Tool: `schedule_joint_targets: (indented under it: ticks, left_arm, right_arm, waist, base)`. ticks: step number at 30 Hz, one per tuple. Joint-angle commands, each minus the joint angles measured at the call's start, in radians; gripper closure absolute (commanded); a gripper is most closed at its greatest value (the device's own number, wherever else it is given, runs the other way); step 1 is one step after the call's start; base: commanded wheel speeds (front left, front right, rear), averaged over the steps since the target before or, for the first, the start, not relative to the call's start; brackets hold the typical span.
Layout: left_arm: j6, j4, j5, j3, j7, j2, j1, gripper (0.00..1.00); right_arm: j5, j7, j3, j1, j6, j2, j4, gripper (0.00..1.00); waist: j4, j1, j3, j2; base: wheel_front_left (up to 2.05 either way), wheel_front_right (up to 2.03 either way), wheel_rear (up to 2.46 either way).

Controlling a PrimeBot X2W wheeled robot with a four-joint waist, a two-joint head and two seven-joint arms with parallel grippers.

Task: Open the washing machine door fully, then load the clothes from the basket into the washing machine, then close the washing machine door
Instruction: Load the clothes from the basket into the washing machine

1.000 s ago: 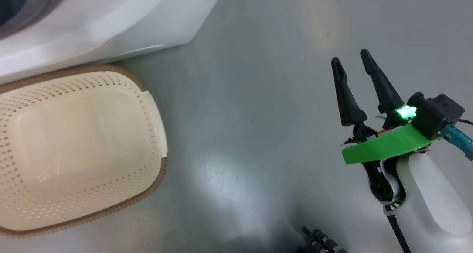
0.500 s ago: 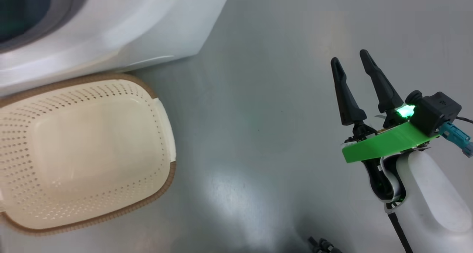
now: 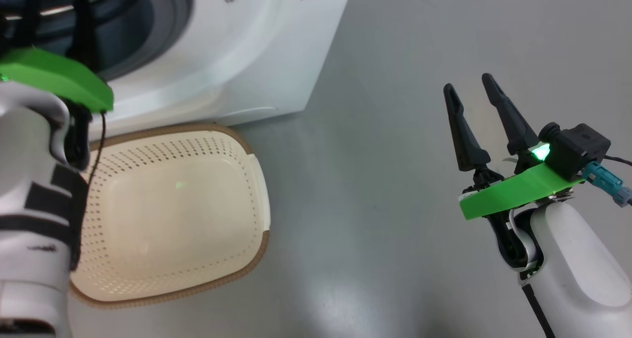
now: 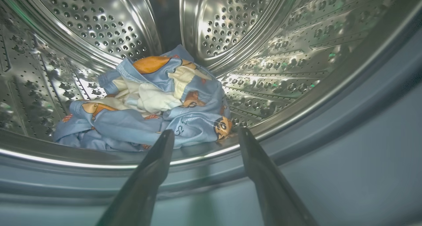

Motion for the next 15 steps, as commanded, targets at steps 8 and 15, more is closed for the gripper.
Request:
schedule_joint_targets:
  ticks: [8,15]
  left_arm:
    - [-0.005,-0.187,-0.052,-0.012,-0.009,0.054,0.204,0.0]
    - [-0.005,-0.343,-0.025,0.053,-0.009,0.052,0.374,0.0]
  right_arm:
    - [0.02,-0.008,0.019,0.047,0.004,-0.02,0.002,0.0]
    - [0.026,-0.008,0.007,0.08,0.004,-0.029,0.013,0.0]
  waist:
    - [0.065,0.0,-0.148,-0.0001]
    - [0.085,0.0,-0.241,-0.0001]
  base:
    - [0.0,0.0,0.0]
    - [0.0,0.0,0.0]
